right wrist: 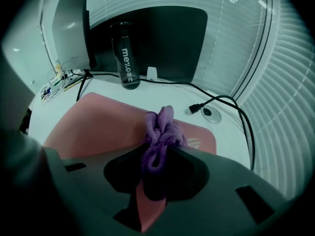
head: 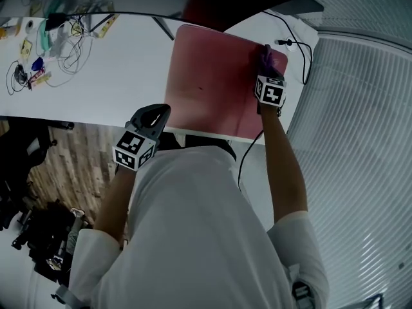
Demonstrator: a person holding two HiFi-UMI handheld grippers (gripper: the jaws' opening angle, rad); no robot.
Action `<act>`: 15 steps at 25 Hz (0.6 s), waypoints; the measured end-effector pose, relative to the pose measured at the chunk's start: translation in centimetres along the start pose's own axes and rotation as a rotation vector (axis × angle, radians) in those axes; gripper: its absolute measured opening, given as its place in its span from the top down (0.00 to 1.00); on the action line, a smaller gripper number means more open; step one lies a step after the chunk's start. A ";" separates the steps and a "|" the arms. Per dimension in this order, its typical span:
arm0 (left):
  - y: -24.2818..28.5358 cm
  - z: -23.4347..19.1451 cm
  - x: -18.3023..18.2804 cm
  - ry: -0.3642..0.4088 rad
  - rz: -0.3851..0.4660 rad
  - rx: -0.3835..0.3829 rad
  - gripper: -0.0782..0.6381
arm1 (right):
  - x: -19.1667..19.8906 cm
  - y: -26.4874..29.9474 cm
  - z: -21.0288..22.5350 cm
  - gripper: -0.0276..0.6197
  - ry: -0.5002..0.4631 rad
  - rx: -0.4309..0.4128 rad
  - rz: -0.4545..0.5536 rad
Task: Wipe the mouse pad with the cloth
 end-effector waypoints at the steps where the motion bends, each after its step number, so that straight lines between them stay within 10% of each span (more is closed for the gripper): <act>1: -0.4 -0.3 0.3 -0.003 -0.001 -0.003 0.87 | -0.1 0.1 -0.6 0.78 -0.002 -0.008 -0.001; 15: -4.8 -4.4 2.5 -0.051 0.021 -0.040 0.87 | -1.7 1.4 -8.9 0.78 -0.077 -0.058 -0.029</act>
Point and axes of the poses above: the fingertips, and each gripper's own axes: y forward along the fingers, z to its right, x out of its underside, the point moved 6 cm from there along -y, backward along the fingers, and after that the axes turned 10 degrees about y, right-handed, at the moved point
